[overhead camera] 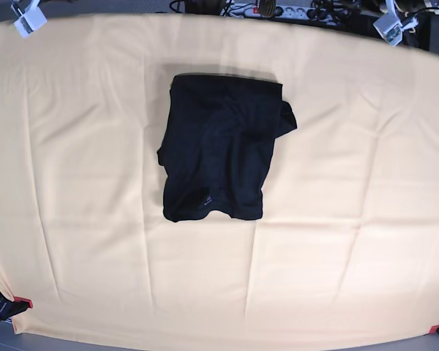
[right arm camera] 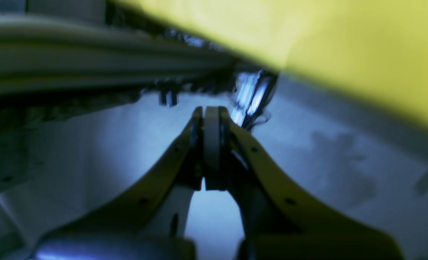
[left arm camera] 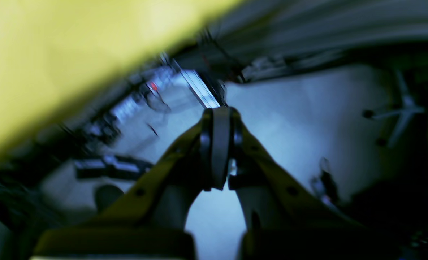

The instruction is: Fold the T-shirt properly

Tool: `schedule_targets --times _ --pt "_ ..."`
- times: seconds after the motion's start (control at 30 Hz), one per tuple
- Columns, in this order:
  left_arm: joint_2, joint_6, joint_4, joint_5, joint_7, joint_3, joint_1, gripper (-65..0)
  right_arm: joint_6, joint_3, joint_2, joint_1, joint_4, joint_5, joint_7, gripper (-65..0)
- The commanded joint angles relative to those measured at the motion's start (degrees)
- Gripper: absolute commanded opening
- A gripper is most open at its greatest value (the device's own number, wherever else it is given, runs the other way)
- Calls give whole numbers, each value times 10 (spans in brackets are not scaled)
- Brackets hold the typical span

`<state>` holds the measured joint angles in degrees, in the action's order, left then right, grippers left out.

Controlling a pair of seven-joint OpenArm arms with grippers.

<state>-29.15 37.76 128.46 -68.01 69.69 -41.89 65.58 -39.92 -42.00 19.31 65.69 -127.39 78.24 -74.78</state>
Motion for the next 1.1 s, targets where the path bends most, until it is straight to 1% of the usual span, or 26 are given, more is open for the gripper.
schedule_targets --times 0.0,0.1,0.23,0.33,0.4,0.47,0.53,0.63,0.7,0.77,0.83,0.9,0.97,1.0,1.07 --pt "3 2 2 -7 -3 0 25 -650 -1 -4 5 19 9 8 1 -650" --pt "16 4 -27 13 -20 18 59 -650 -1 -4 5 40 61 8 1 -650" --pt "20 8 -112 68 -83 82 54 -650 -1 -3 6 30 157 7 8 -650" --pt "20 5 -198 124 -121 152 16 -650 -1 -3 6 -6 233 -14 8 -650" --pt "20 -6 -261 154 -142 199 -20 -650 -1 6 9 -34 283 -26 11 -650" --pt "20 -18 -327 173 -166 240 -61 -650 -1 29 12 -59 331 -45 20 -650" --pt "21 -18 -392 186 -188 273 -104 -650 -1 66 21 -81 376 -77 47 -650" --pt "28 -18 -482 185 -208 306 -165 -650 -1 134 36 -110 436 -159 127 -650" --pt "37 -18 -535 187 -224 318 -200 -650 -1 181 41 -133 474 -231 191 -650" --pt "47 -18 -581 205 -246 325 -230 -650 -1 224 44 -158 509 -306 253 -650" --pt "57 -18 -621 246 -283 326 -253 -650 -1 263 43 -182 546 -374 318 -650" --pt "65 -18 -655 288 -335 326 -269 -650 -1 298 43 -204 582 -434 384 -650" --pt "69 -18 -683 319 -391 326 -281 -650 -1 332 43 -227 617 -482 443 -650" --pt "71 -18 -697 333 -417 326 -285 -650 9 349 43 -239 635 -501 469 -650" --pt "76 -18 -722 366 -466 326 -298 -650 55 385 42 -265 672 -534 515 -650"
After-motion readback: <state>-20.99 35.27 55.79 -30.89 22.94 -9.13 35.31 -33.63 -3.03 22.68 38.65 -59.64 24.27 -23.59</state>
